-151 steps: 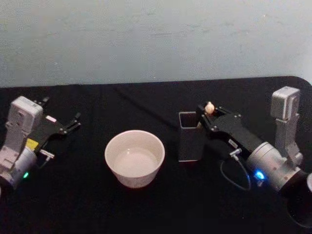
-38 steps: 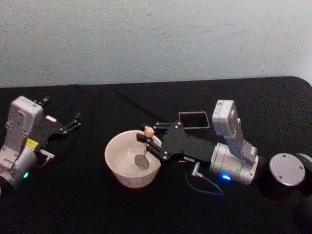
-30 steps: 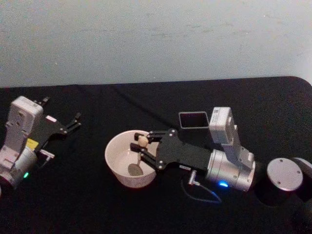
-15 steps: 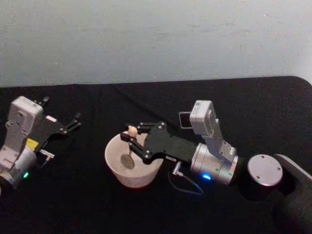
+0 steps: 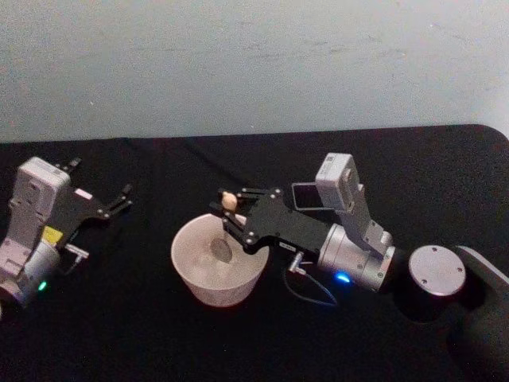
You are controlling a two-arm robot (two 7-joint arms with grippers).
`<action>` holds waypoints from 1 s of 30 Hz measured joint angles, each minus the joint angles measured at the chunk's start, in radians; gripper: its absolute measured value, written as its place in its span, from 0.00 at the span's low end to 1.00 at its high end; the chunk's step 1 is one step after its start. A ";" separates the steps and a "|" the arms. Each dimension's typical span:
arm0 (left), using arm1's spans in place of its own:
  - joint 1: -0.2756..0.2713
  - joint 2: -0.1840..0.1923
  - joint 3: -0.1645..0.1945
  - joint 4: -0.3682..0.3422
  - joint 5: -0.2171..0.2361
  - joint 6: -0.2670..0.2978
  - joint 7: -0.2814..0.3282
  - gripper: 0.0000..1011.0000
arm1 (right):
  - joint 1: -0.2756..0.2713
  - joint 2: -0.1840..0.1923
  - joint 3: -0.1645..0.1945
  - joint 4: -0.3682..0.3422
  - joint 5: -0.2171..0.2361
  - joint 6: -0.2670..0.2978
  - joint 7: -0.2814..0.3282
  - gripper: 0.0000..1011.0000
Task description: Pick up the stirring spoon with one hand, stir inside the cup, then place it back in its original position.
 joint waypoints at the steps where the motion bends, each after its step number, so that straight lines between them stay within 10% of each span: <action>1: 0.000 0.000 0.000 0.000 0.000 0.000 0.000 0.99 | -0.001 0.001 0.001 -0.001 0.000 0.000 0.000 0.20; 19: 0.000 0.000 0.000 0.000 0.000 0.000 0.000 0.99 | -0.076 0.086 0.035 -0.120 0.035 0.003 0.046 0.20; 30: 0.000 0.000 0.000 0.000 0.000 0.000 0.000 0.99 | -0.095 0.091 -0.006 -0.157 0.055 0.015 0.081 0.20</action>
